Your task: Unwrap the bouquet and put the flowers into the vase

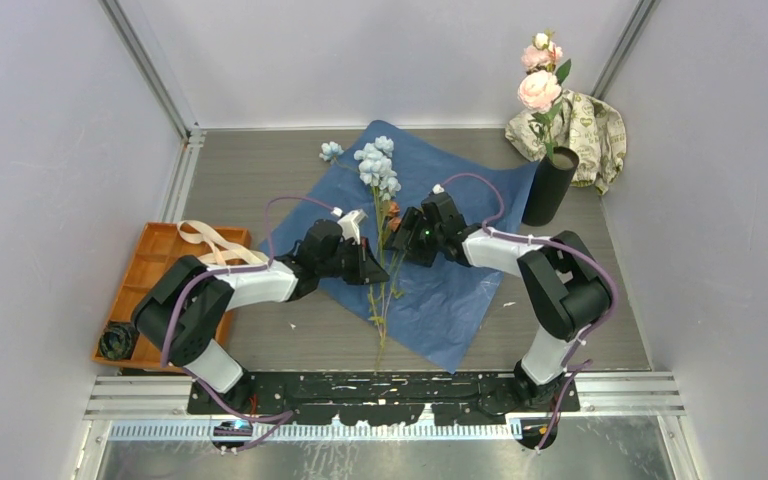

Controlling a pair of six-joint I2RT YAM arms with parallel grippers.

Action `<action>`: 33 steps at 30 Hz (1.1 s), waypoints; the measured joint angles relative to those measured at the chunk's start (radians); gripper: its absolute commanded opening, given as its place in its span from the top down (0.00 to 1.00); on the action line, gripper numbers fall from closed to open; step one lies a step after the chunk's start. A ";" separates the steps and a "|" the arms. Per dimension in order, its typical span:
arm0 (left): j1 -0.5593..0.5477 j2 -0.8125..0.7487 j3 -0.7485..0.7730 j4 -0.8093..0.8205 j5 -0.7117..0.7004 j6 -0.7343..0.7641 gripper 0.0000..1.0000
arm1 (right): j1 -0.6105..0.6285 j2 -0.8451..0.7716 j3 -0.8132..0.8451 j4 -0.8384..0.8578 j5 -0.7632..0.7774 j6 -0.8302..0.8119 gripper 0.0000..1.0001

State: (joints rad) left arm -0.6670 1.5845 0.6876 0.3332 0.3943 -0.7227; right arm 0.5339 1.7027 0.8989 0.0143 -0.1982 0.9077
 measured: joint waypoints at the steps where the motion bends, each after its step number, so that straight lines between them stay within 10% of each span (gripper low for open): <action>1: -0.002 0.000 -0.002 0.002 0.001 -0.002 1.00 | 0.000 0.011 0.008 0.002 -0.004 0.002 0.40; 13: -0.010 -0.052 -0.002 0.013 0.018 -0.003 0.99 | 0.003 0.084 0.044 0.035 -0.050 0.014 0.98; 33: -0.013 -0.195 0.038 -0.182 -0.001 0.033 0.53 | 0.007 -0.312 0.160 -0.330 0.101 -0.161 0.99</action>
State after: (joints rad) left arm -0.6796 1.3899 0.7254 0.1516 0.3935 -0.6899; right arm 0.5411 1.3911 1.0592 -0.3157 -0.0967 0.7467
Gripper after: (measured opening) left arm 0.461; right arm 0.049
